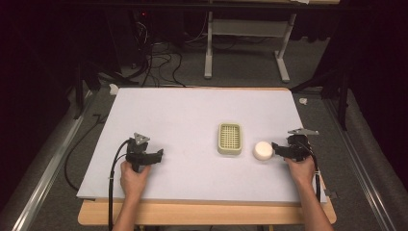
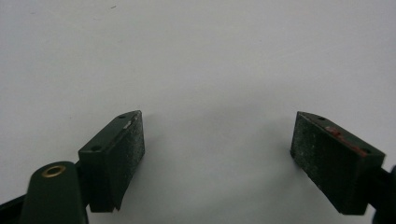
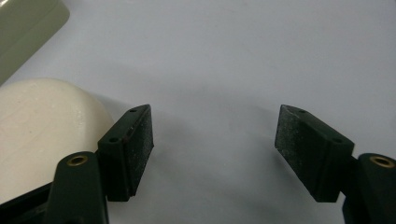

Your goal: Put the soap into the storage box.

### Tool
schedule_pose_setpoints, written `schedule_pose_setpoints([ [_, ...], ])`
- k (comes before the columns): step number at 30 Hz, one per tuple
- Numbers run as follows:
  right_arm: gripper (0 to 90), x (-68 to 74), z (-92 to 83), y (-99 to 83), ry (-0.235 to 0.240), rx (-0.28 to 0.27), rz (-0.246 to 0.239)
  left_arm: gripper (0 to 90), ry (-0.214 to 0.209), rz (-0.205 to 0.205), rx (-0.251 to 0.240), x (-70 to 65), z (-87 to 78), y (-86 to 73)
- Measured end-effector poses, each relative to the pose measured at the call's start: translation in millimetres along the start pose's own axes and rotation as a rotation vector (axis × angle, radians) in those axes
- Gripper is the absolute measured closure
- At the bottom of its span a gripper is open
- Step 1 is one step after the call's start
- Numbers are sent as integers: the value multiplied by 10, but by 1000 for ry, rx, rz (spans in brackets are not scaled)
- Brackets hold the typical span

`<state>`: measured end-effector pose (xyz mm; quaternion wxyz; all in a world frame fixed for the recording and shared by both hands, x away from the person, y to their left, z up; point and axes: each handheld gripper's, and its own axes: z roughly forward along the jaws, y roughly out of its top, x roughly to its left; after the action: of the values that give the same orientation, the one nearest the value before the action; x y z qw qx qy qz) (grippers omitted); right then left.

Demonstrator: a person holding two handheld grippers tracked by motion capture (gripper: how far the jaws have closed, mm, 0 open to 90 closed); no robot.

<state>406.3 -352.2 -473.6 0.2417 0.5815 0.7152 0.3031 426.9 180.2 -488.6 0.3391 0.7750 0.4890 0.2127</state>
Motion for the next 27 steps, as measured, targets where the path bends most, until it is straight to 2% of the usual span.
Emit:
schedule_pose_setpoints([
  [2, 293, -18, -66, 4, 3, -26, 11, 181, 1, 1, -1, -1, 0, 0],
  [9, 297, -54, -182, -27, 2, -60, 28, 182, 1, 1, -1, -2, 0, 0],
  [14, 295, -93, -220, -91, 6, -63, 44, 182, 1, 1, -1, -2, 0, 0],
  [27, 276, -50, -377, -225, 53, -118, 29, 182, 2, 2, -1, -4, -1, 0],
])
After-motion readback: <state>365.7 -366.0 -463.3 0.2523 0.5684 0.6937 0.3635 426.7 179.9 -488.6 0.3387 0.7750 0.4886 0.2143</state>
